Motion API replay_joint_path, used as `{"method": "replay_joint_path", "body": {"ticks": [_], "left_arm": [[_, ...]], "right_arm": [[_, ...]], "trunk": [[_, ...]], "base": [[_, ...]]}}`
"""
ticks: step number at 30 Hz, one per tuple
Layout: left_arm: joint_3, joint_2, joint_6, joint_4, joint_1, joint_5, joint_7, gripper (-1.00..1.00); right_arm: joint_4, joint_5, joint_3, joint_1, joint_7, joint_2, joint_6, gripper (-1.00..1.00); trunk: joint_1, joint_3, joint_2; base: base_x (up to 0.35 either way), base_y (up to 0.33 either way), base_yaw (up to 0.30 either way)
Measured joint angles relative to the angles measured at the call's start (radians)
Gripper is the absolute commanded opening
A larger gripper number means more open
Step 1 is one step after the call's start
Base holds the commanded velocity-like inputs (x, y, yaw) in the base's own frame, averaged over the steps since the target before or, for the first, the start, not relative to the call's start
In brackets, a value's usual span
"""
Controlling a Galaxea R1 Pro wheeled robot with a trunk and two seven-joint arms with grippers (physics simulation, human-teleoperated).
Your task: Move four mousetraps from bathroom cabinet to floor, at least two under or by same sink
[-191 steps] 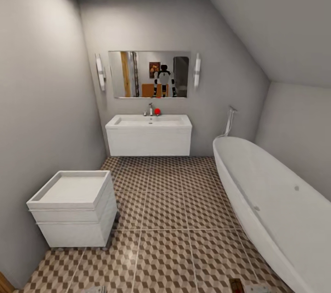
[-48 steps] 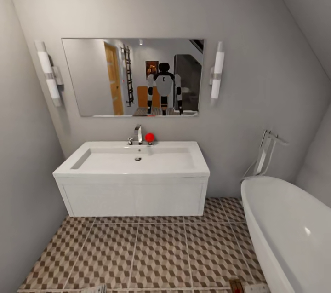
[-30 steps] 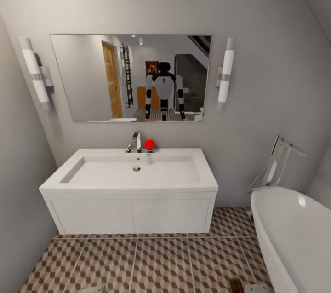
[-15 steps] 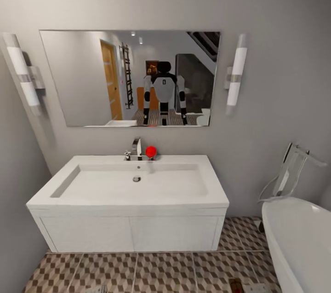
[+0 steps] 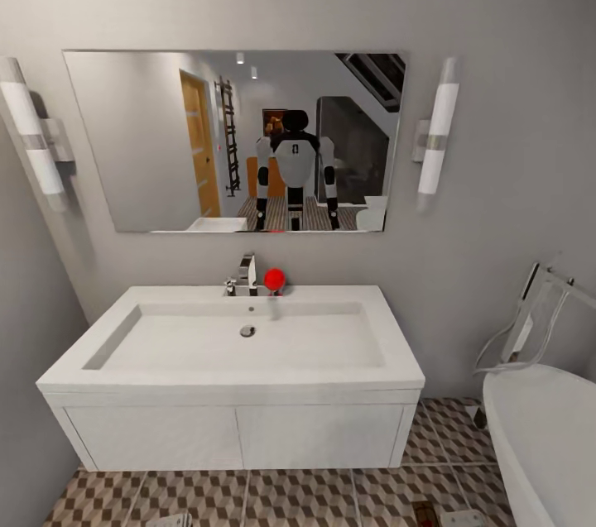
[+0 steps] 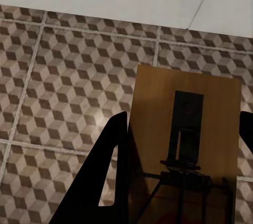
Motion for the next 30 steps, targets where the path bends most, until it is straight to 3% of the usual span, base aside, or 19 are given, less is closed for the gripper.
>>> {"method": "replay_joint_path", "body": {"ticks": [30], "left_arm": [[0.000,0.000,0.000,0.000,0.000,0.000,0.000,-1.00]], "right_arm": [[0.000,-0.001,0.000,0.000,0.000,0.000,0.000,-1.00]], "trunk": [[0.000,0.000,0.000]], "base": [[0.018,0.042,0.000]]}}
